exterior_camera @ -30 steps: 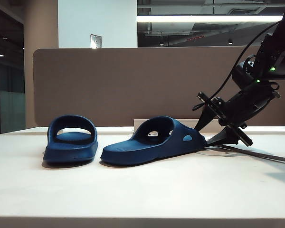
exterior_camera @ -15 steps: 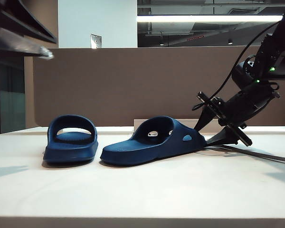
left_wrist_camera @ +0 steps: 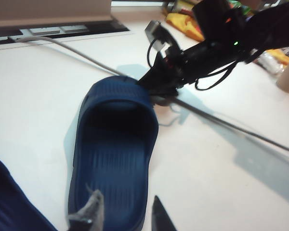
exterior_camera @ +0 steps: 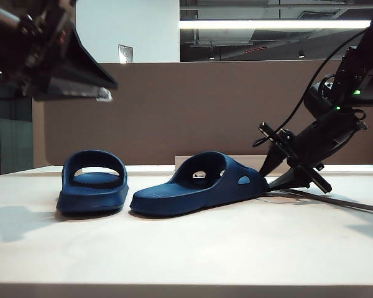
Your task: Interlock the pair of blue slippers on the table with their fronts facing up.
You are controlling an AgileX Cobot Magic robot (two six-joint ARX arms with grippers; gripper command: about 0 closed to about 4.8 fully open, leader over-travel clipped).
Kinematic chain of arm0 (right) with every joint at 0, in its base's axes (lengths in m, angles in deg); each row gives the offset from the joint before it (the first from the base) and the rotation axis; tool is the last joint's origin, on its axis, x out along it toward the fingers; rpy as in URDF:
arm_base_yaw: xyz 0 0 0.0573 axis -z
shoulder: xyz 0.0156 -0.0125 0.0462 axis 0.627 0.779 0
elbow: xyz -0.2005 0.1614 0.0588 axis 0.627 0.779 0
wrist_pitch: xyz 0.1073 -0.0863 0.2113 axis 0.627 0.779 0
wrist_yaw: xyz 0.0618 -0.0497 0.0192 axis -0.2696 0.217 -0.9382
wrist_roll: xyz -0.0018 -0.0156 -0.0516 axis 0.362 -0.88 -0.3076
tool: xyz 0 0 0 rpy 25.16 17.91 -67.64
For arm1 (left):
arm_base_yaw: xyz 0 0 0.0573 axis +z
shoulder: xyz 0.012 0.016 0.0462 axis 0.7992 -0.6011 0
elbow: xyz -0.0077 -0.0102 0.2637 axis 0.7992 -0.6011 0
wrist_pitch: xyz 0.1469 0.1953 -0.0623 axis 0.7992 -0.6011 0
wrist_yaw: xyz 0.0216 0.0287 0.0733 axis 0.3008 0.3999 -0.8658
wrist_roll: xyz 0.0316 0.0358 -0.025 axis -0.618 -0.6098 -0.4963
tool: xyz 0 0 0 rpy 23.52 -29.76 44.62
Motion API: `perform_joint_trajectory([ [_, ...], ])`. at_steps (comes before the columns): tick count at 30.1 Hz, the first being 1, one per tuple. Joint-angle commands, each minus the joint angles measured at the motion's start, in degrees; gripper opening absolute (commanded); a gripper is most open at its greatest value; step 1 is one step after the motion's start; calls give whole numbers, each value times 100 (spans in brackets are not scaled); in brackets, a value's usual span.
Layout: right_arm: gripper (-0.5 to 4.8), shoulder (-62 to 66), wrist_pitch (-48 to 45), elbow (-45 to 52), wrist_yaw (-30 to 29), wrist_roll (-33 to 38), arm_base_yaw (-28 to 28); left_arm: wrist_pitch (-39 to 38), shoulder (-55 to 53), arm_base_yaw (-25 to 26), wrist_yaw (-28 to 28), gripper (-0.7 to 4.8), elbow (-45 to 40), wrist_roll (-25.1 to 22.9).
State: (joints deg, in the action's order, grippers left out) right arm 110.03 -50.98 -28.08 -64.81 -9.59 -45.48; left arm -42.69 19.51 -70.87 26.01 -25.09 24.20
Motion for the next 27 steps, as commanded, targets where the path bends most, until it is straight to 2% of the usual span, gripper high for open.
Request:
perform_joint_trajectory([
  [1, 133, 11, 92, 17, 52, -39, -20, 317, -162, -61, -11, 128, 20, -39],
  [2, 133, 9, 94, 17, 52, -42, -20, 354, -199, -85, -15, 128, 20, -42],
  [5, 84, 9, 105, 17, 52, -122, -20, 415, -205, -98, -52, 128, 22, -114],
  [8, 80, 9, 103, 17, 50, -120, -17, 485, -203, -101, -59, 128, 22, -151],
  [10, 41, 9, 105, 17, 50, -122, -13, 485, -203, -101, -59, 128, 20, -151],
  [20, 40, 4, 299, 17, -33, -142, 81, 485, -203, -101, -190, 128, 20, -151],
  [27, 40, -81, 481, 17, -341, -144, 304, 492, -203, -101, -264, 128, 22, -175],
])
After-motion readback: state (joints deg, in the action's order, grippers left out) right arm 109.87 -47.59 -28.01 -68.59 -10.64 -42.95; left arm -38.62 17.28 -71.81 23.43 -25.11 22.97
